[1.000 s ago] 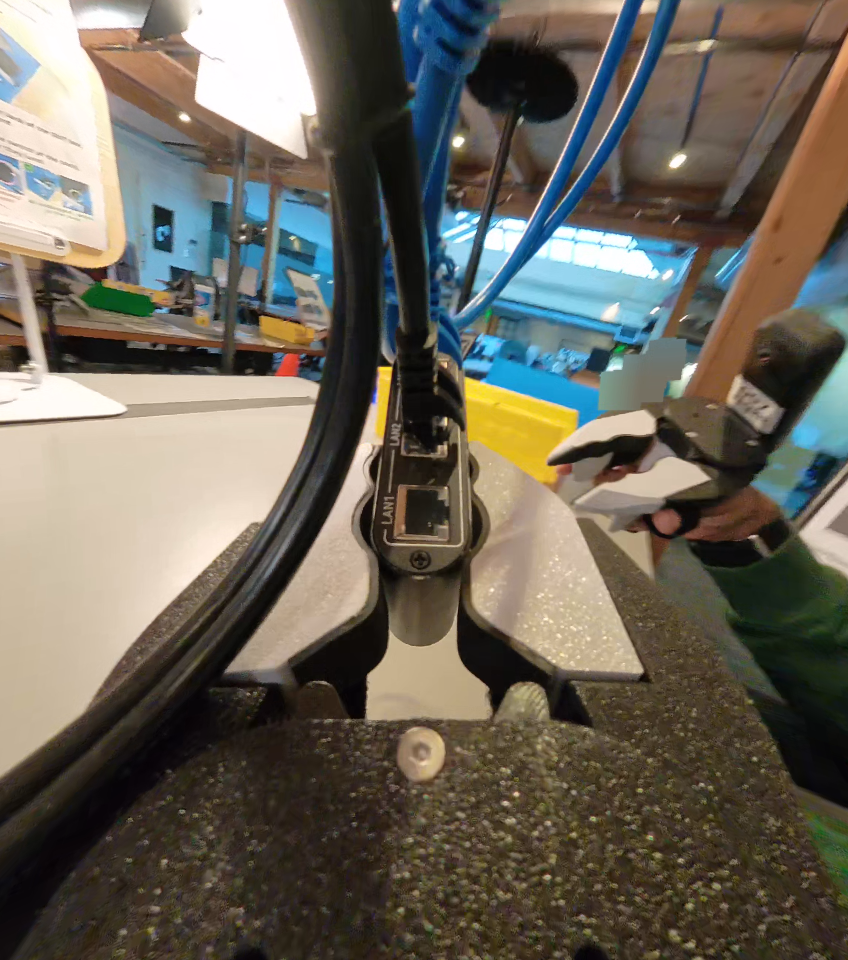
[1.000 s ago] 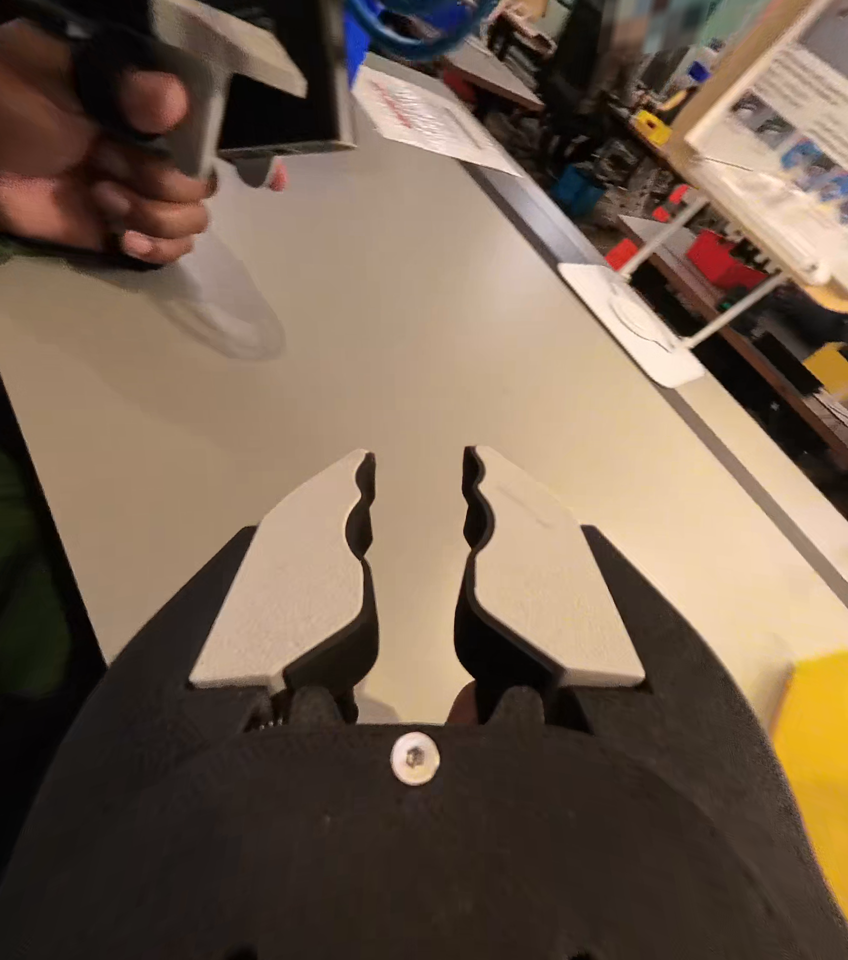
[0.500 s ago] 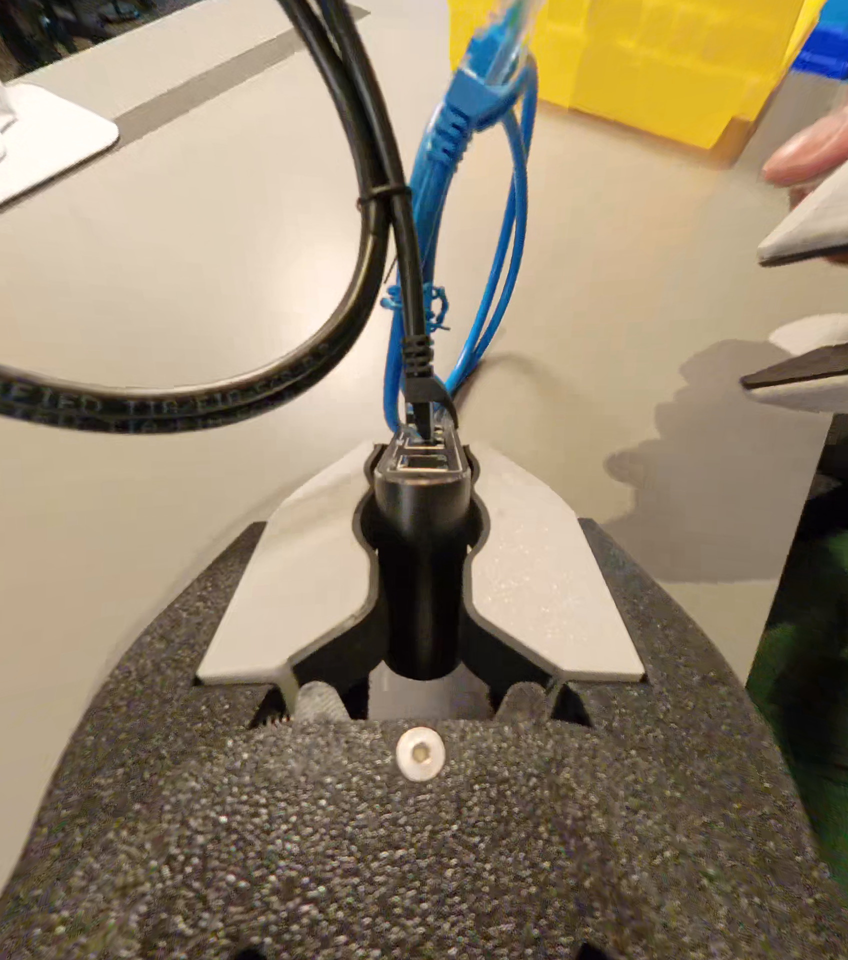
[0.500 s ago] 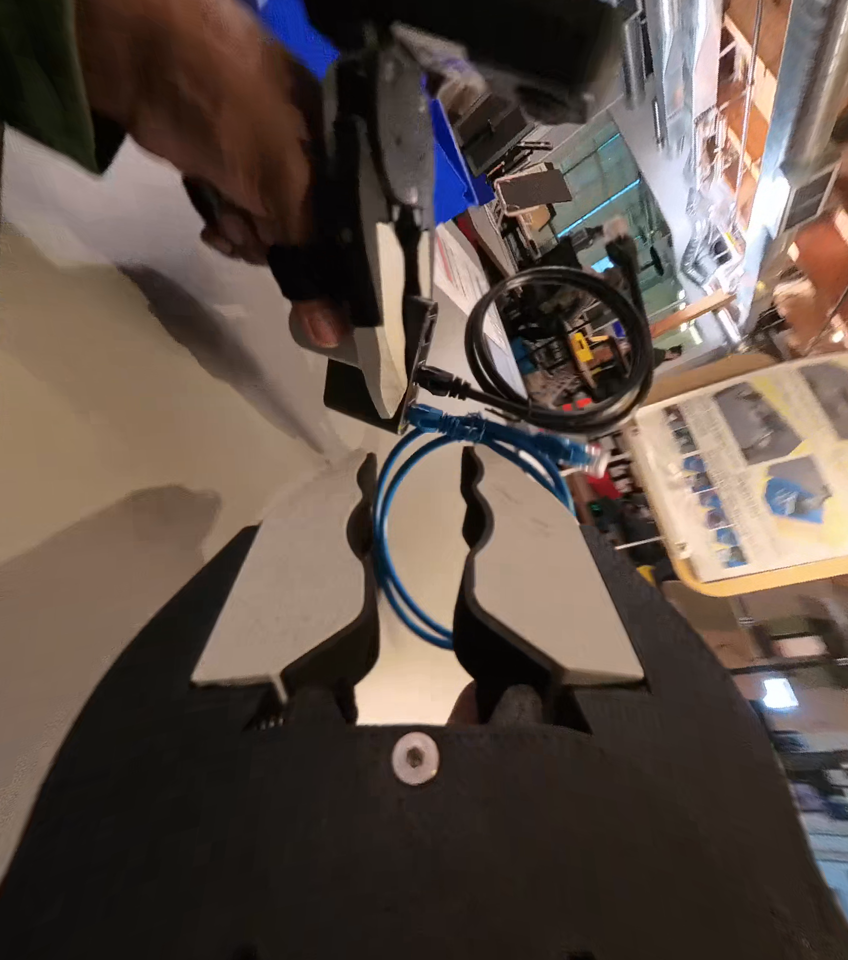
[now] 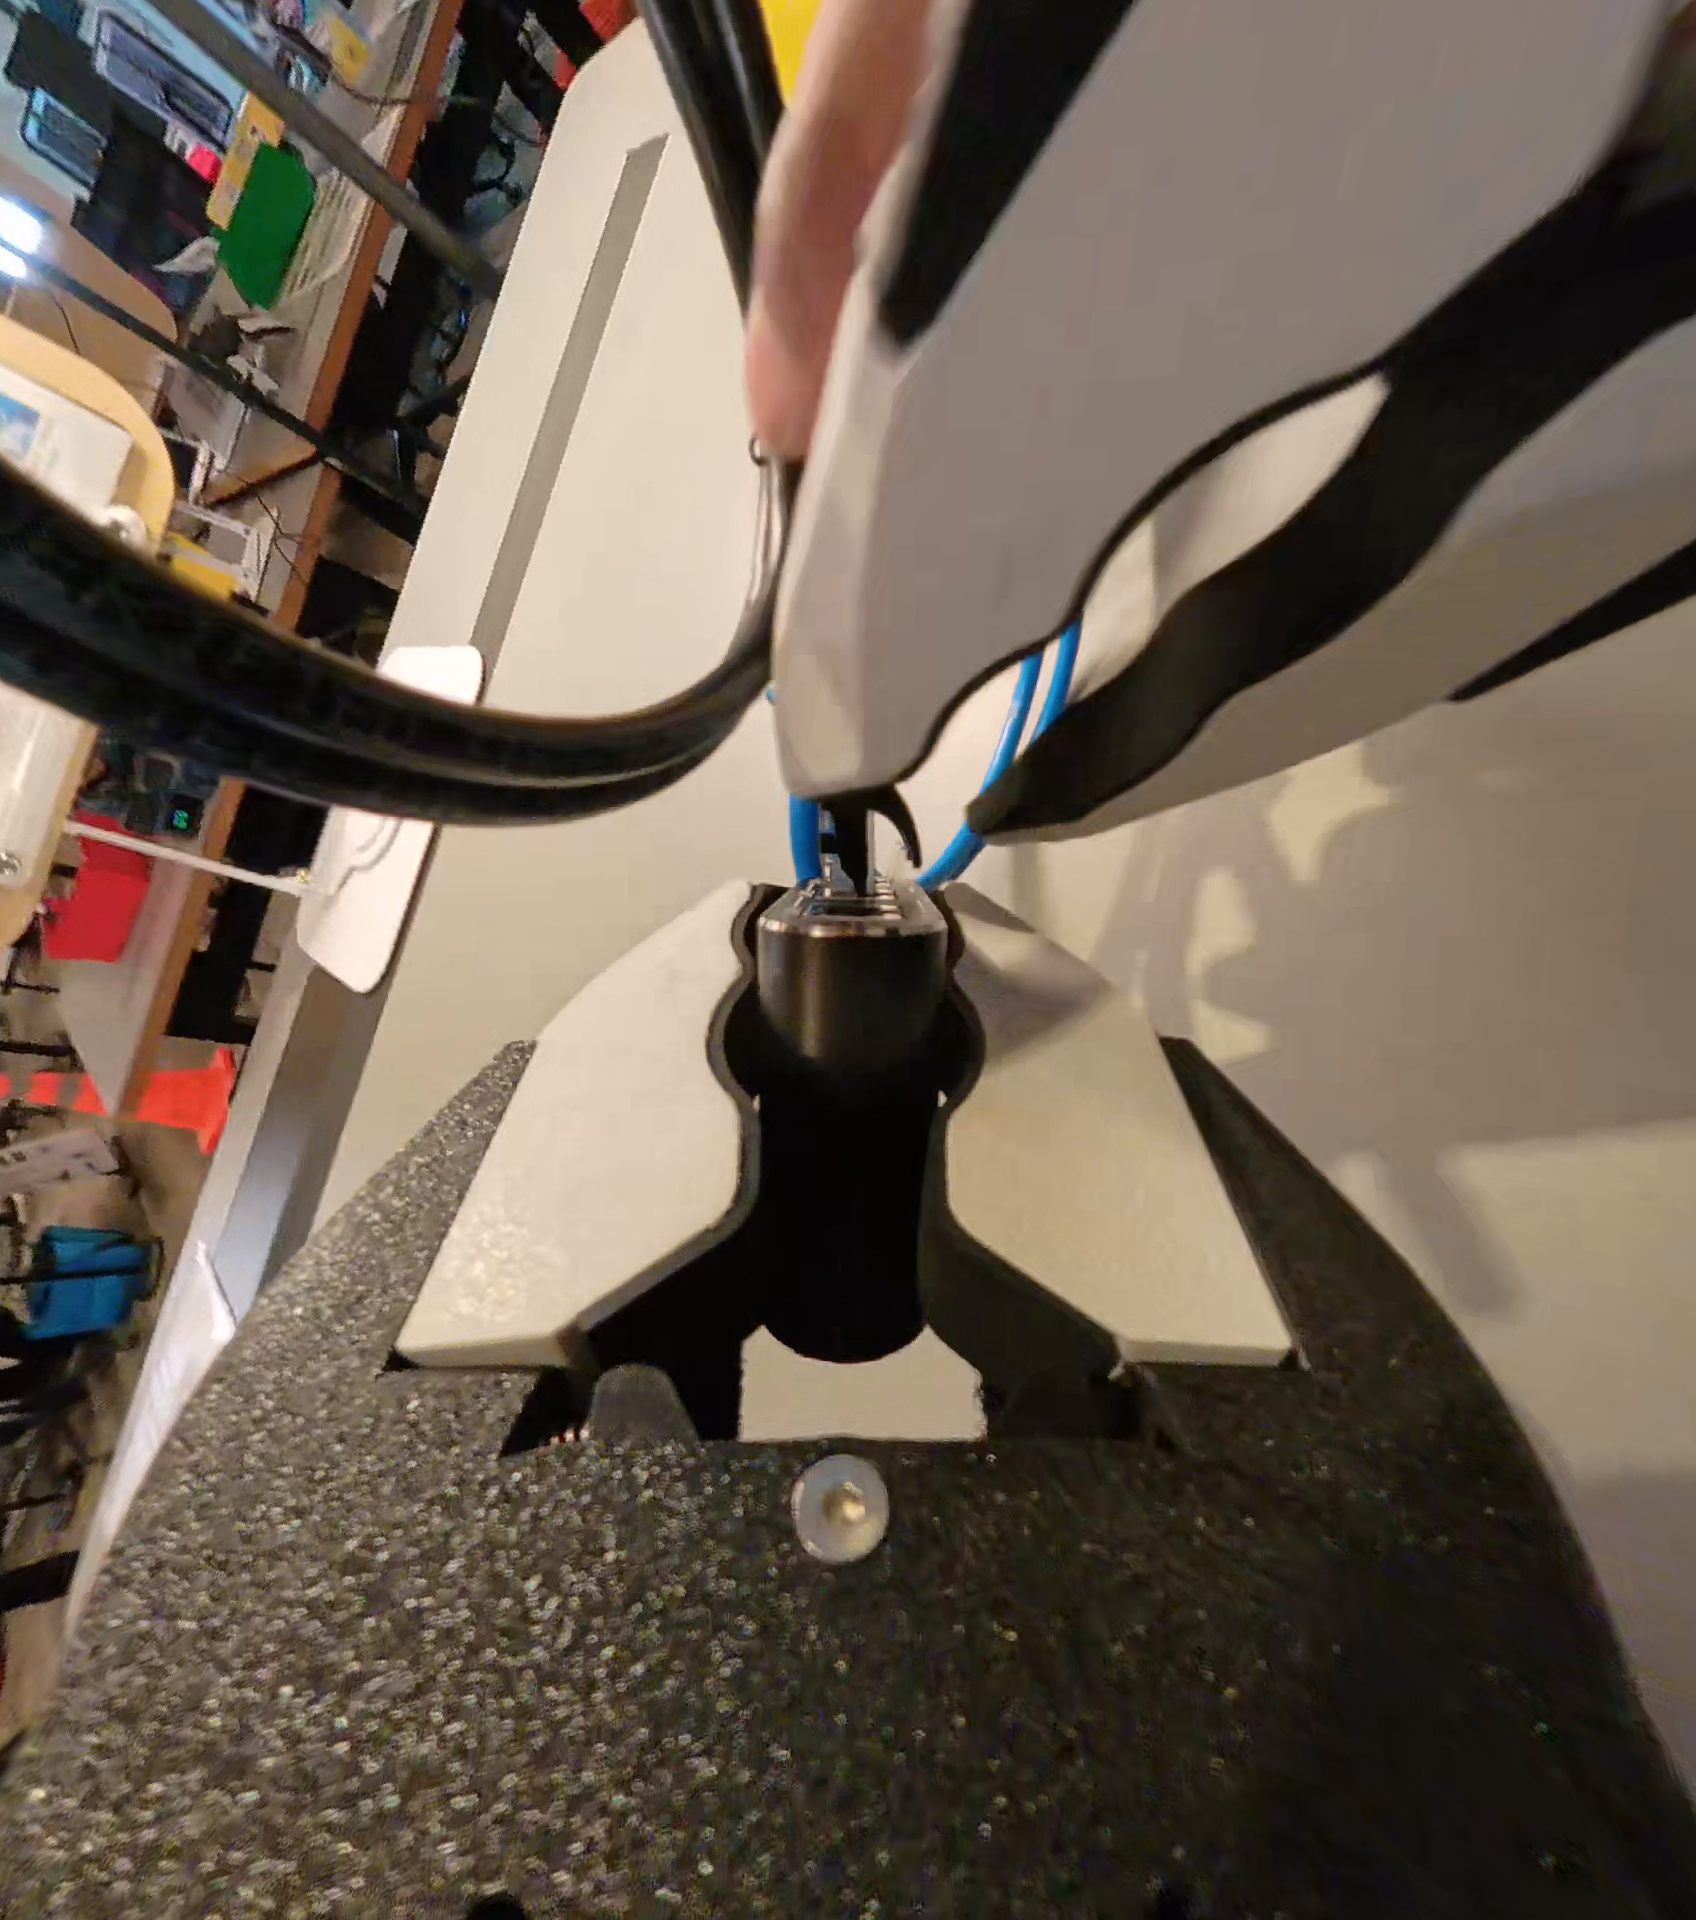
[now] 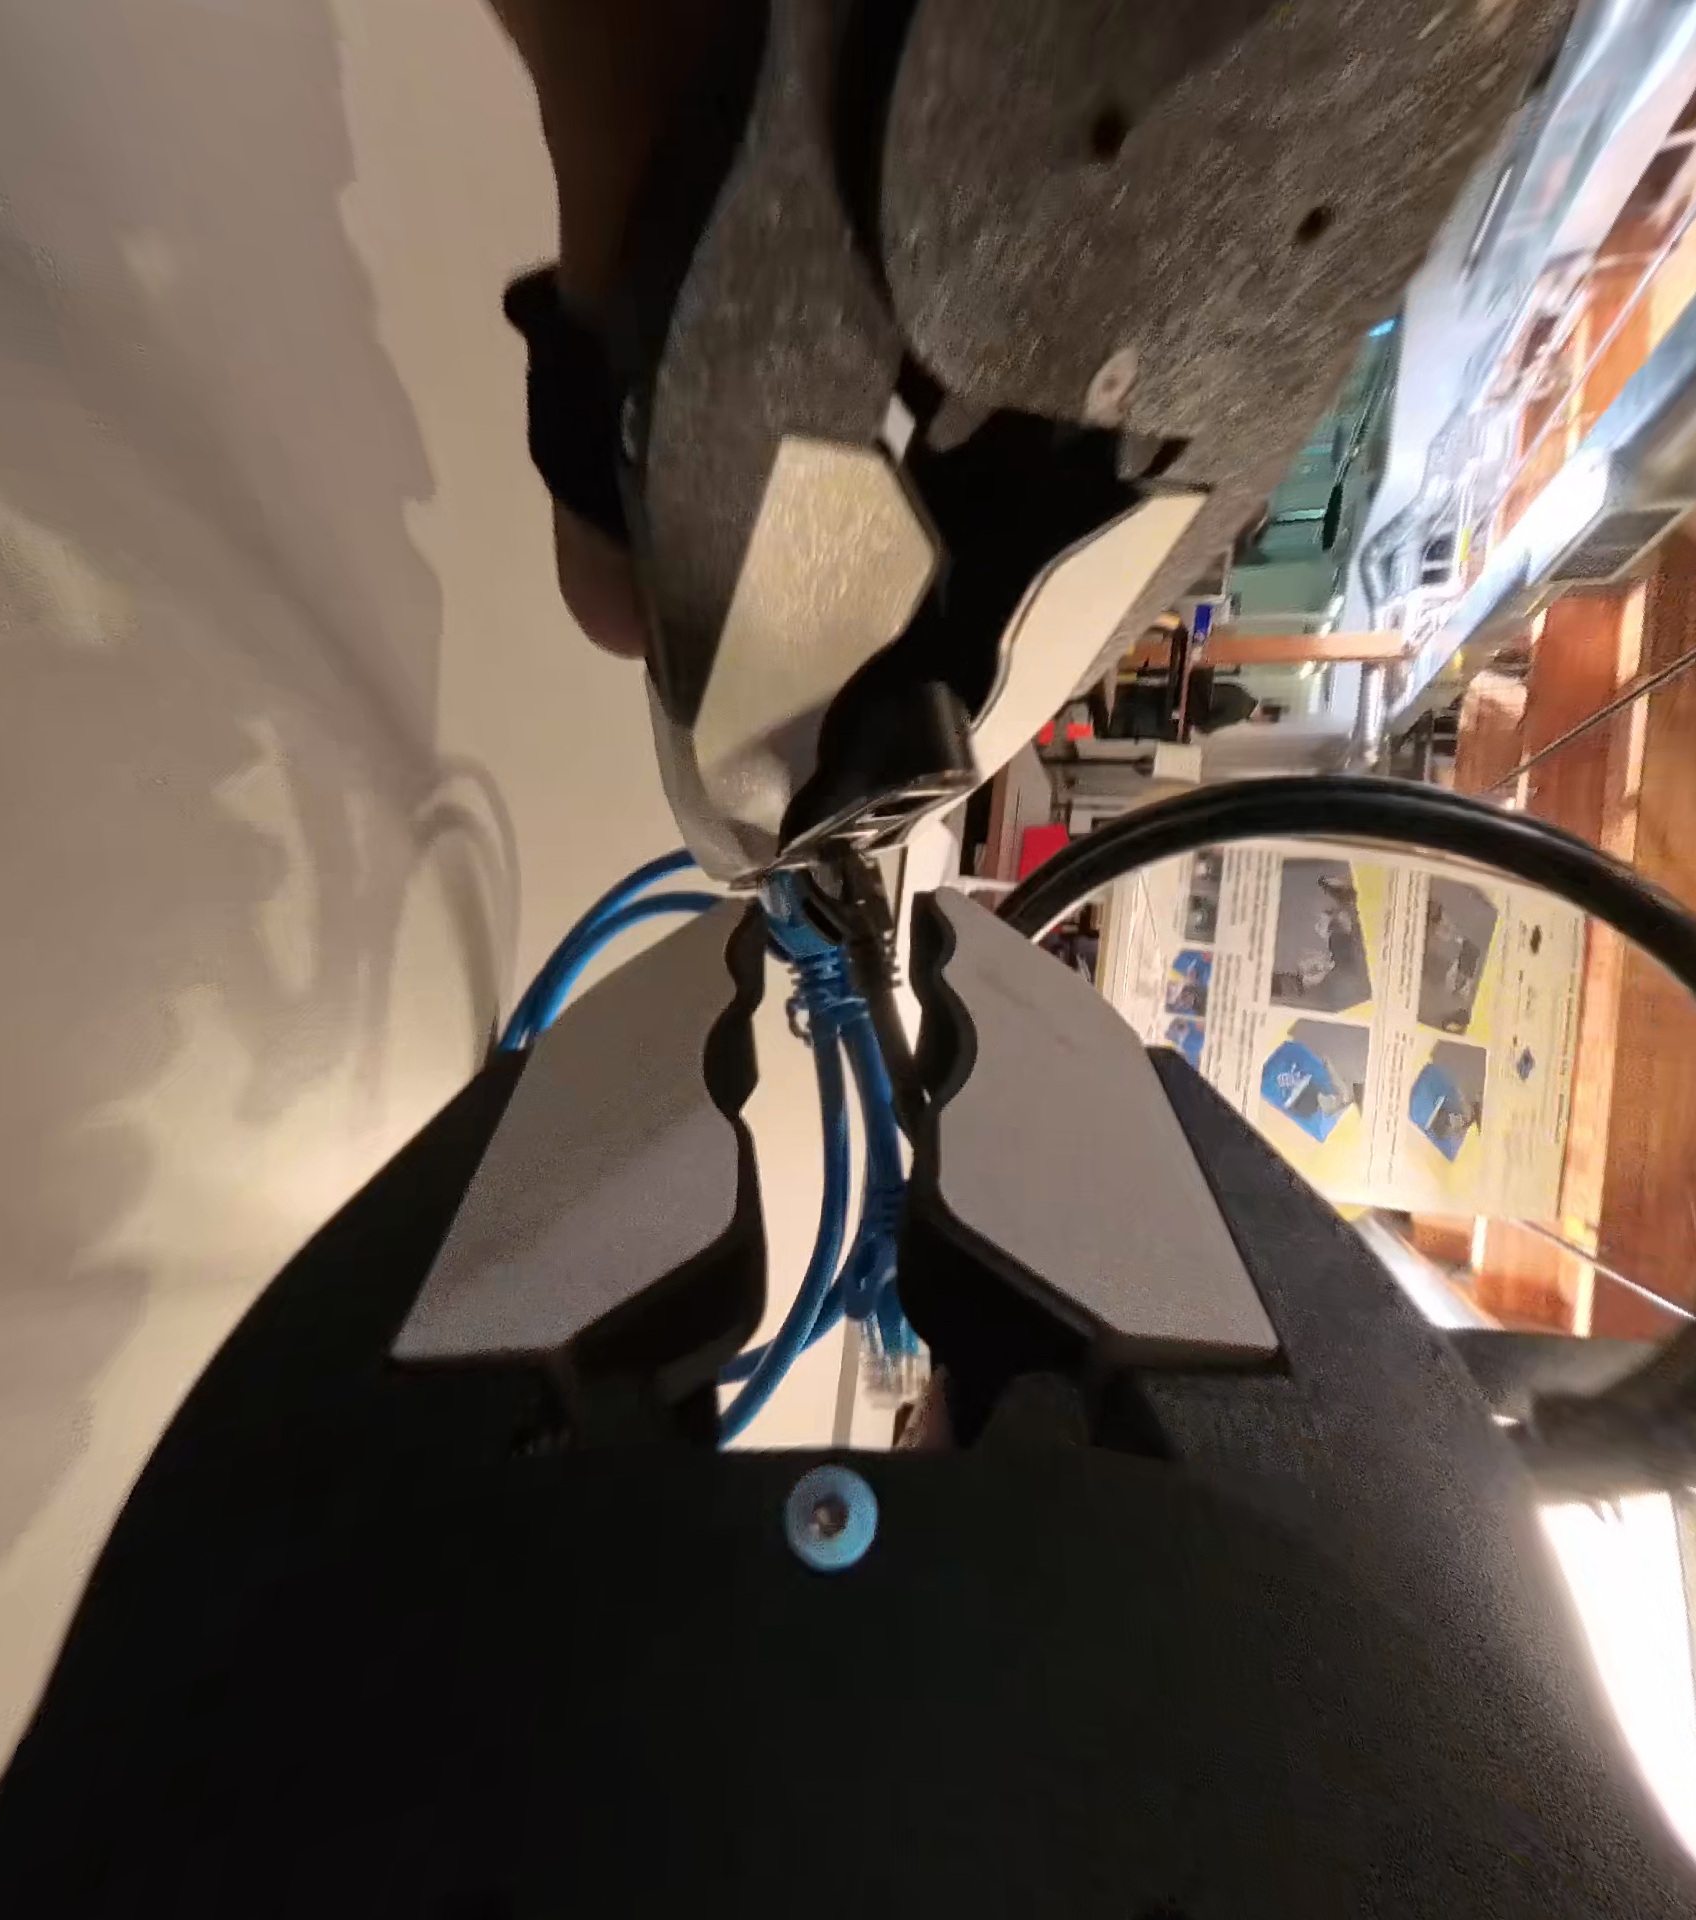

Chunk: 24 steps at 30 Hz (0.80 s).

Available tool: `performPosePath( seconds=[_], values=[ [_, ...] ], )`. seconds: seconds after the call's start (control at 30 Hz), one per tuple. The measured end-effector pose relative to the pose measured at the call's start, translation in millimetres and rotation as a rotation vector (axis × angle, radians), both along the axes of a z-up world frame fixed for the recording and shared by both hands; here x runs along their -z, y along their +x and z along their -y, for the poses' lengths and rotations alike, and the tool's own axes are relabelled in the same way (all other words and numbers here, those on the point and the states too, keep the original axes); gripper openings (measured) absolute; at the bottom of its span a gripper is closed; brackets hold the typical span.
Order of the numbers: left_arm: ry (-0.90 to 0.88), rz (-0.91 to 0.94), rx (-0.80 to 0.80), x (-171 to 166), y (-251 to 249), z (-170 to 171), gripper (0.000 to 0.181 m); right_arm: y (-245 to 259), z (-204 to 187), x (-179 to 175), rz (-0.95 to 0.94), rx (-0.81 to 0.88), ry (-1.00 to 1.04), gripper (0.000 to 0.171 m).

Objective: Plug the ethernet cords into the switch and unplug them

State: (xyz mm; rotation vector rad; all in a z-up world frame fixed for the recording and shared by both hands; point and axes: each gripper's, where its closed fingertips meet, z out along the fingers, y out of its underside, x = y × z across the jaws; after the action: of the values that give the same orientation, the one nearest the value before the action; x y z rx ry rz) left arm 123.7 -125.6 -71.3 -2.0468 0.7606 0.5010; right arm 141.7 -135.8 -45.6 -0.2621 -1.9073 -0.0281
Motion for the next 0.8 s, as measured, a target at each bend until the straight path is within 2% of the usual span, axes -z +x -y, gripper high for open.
performPosePath(
  seconds=[0.2,0.43,0.8],
  values=[
    [0.021,-0.052,0.055,-2,7,-2,0.029,-6,-7,7,-0.031,-0.012,-0.064,0.027],
    [0.042,-0.084,0.1,-3,12,2,0.029,-1,1,3,-0.152,-0.084,-0.008,0.021],
    [0.079,-0.153,0.14,-5,22,0,0.029,9,3,5,-0.155,-0.12,0.056,0.017]
  ],
)
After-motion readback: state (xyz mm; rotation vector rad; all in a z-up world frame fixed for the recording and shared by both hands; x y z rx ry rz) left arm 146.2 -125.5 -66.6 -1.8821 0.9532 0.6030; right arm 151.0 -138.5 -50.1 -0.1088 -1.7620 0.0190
